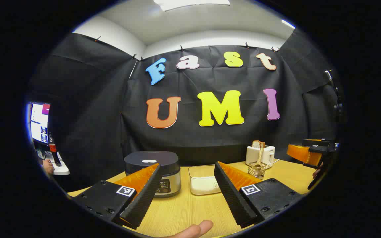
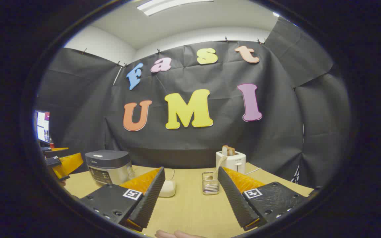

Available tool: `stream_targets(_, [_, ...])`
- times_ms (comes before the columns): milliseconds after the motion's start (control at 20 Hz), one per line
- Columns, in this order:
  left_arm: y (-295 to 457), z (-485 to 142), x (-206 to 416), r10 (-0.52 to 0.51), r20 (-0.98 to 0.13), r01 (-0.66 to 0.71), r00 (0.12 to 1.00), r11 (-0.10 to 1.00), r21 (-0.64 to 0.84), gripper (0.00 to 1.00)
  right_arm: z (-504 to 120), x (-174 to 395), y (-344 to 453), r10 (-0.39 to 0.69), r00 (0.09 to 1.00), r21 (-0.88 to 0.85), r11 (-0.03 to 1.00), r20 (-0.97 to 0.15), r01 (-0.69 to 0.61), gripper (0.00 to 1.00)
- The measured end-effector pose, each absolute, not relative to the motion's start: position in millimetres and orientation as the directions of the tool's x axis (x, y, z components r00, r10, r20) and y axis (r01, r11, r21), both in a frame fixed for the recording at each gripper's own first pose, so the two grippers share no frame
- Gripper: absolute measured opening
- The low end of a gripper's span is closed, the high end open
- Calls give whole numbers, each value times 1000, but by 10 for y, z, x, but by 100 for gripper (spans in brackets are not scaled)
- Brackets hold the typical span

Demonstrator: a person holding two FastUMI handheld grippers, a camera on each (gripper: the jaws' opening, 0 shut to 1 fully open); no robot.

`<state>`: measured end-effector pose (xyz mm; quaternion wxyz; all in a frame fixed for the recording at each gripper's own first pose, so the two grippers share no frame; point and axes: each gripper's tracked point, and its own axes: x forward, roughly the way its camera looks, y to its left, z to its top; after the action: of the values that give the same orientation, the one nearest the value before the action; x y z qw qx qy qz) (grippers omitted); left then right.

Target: Close the left gripper, press the button to open the rice cooker; take a wooden spoon from the chopstick holder with the right hand, scoop a spoonful of rice and pour it into the rice cooker, then put the wooden spoon back into the chopstick holder.

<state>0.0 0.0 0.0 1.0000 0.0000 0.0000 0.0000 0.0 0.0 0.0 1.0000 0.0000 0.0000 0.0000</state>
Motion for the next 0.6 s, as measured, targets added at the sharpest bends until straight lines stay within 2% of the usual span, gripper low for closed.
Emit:
stream_targets(400, [356, -22, 96, 121, -7, -121, 993, 992, -45, 100, -32, 16, 2, -2, 1000, -17, 1000, -8, 2, 95])
stream_targets(600, [357, -165, 147, 106, -66, -112, 992, 989, -95, 98, -1, 6, 42, 14, 1000, -42, 999, 8, -13, 95])
